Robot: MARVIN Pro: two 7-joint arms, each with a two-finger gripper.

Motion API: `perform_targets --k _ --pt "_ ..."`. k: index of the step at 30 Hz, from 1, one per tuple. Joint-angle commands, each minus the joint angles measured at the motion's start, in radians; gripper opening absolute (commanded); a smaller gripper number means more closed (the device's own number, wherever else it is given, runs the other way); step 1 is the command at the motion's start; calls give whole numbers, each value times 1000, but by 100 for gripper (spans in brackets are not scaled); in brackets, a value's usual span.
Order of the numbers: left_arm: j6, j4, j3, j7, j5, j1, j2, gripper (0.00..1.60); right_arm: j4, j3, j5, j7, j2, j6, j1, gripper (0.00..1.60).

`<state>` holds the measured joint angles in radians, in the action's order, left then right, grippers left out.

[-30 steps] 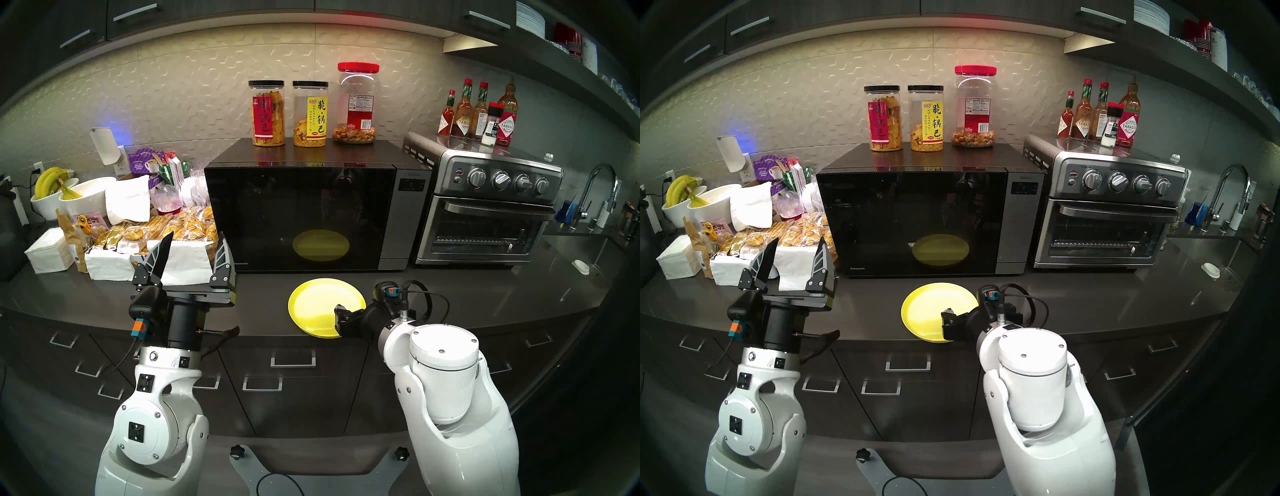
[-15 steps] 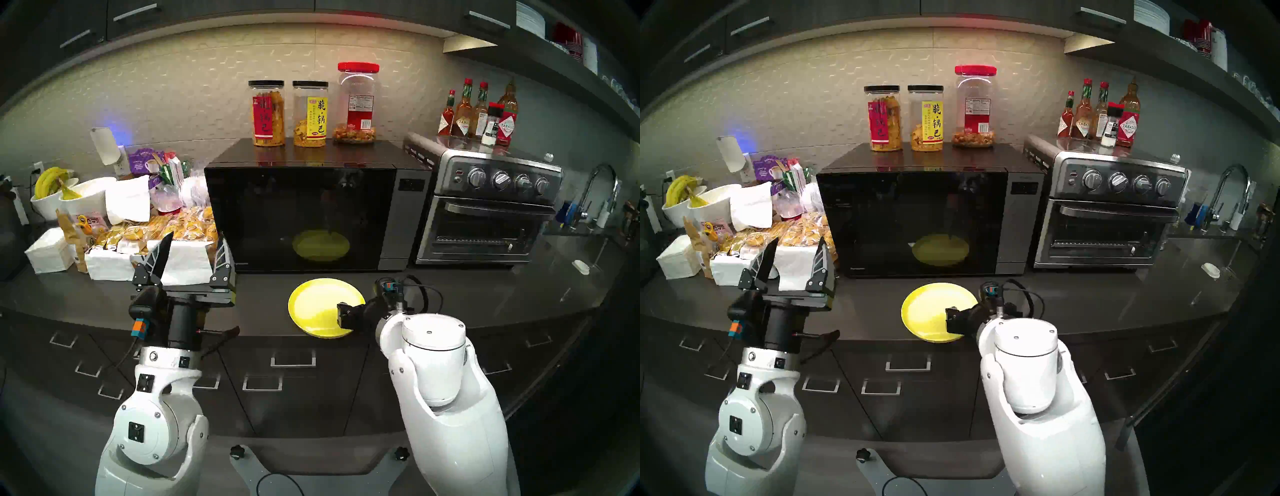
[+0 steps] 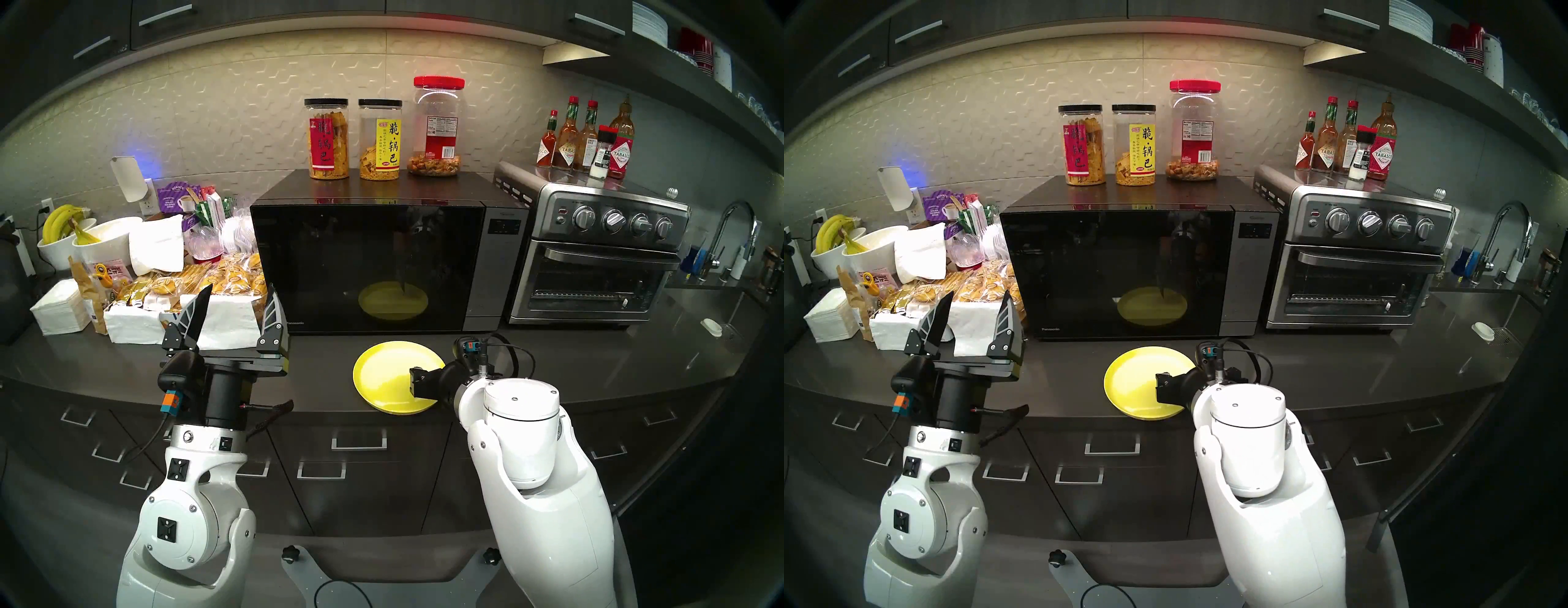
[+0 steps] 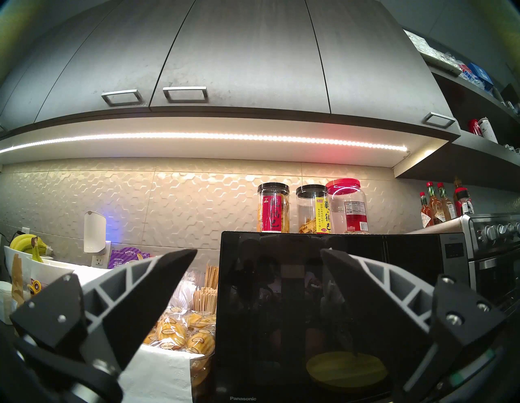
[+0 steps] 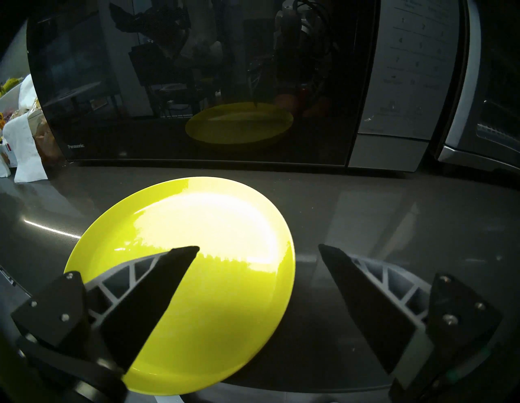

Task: Open the microwave, put the plate inside, and close the door

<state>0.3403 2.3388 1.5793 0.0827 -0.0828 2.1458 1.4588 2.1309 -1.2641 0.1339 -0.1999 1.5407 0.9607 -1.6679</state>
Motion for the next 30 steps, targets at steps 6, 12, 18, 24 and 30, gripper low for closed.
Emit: perform_targets --k 6,12,18,24,30 --pt "2 20 1 2 2 3 2 160 -14 -15 16 2 13 -1 51 160" --pt "2 20 1 2 2 3 2 160 -23 -19 20 3 4 -1 61 160" --pt "2 20 1 2 2 3 2 160 -35 -19 24 11 -9 -1 74 160" --pt "2 20 1 2 2 3 2 160 -60 -17 24 14 -16 -1 85 160" --pt "2 20 1 2 2 3 2 160 -76 -18 26 11 -17 -1 91 160"
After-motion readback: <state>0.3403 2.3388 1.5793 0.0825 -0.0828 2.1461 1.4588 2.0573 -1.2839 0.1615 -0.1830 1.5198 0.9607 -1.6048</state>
